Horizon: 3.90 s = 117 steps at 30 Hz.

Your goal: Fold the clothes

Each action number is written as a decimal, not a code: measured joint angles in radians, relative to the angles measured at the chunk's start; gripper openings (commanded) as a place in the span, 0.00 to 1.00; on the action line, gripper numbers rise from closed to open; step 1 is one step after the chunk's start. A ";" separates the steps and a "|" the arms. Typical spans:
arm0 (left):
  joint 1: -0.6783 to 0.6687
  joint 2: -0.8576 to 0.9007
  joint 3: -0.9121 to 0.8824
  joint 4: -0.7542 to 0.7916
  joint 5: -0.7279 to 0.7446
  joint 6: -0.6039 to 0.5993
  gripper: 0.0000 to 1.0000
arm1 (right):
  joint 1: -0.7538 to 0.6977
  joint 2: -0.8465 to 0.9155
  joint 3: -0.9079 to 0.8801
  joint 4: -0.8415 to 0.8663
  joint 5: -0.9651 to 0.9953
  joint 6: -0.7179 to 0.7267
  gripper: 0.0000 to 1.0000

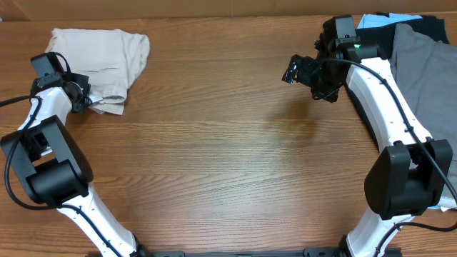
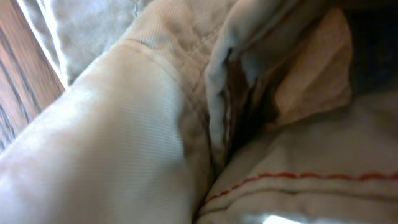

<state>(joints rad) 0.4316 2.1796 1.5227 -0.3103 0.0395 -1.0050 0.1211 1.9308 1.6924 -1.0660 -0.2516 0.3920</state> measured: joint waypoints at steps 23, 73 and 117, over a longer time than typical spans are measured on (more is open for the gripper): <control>0.000 0.016 -0.006 0.165 -0.112 0.247 1.00 | 0.000 0.000 0.000 0.004 0.005 0.000 1.00; 0.023 -0.735 -0.005 -0.451 0.149 0.485 1.00 | 0.000 -0.658 0.485 -0.374 -0.006 -0.231 1.00; 0.023 -0.732 -0.005 -0.453 0.152 0.486 1.00 | 0.000 -1.798 -1.603 0.976 0.239 -0.239 1.00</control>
<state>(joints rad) 0.4549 1.4475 1.5177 -0.7631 0.1917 -0.5194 0.1211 0.1333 0.0891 -0.0898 -0.0124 0.1532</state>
